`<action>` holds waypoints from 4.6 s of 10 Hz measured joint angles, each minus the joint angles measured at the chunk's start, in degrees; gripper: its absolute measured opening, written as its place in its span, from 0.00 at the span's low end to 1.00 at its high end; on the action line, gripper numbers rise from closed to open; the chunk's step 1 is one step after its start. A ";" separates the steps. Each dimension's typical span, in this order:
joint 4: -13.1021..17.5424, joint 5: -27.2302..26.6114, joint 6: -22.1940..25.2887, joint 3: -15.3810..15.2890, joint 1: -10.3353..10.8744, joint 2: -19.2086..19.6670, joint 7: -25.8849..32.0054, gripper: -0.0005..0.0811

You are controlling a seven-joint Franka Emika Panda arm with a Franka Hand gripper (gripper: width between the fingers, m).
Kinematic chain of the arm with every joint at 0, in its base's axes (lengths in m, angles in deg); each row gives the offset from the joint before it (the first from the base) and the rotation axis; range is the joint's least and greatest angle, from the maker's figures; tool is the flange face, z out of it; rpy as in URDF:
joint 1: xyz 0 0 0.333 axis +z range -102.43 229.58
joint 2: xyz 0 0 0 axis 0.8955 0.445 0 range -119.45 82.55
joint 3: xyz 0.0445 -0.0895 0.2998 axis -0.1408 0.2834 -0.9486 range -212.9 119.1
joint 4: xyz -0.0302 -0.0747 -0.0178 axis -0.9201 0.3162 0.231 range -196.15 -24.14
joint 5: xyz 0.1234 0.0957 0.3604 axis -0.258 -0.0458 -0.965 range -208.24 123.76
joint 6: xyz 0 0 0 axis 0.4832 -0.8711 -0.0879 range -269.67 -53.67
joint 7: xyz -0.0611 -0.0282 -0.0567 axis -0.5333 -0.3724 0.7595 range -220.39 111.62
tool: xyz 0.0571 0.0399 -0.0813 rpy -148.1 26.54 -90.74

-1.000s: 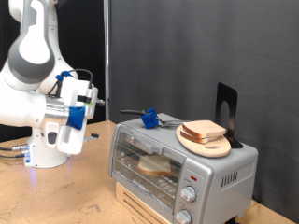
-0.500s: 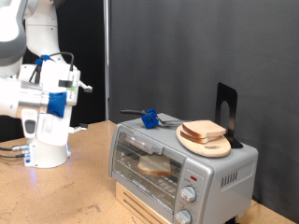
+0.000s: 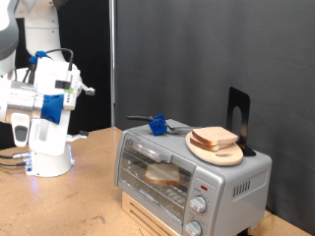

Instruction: Make a piece of toast with the oven

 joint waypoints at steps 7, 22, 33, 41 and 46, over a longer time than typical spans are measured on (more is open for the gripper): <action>7.34 2.04 -3.11 -2.51 1.70 7.96 -9.53 0.84; 23.08 11.09 -3.98 -4.85 6.18 26.29 -19.56 0.84; 38.62 7.87 -13.48 -6.76 9.41 41.71 -21.67 0.84; 48.61 11.16 -8.82 -6.63 10.91 50.56 -33.50 0.84; 49.50 11.12 -10.17 -6.97 12.03 52.34 -35.86 0.84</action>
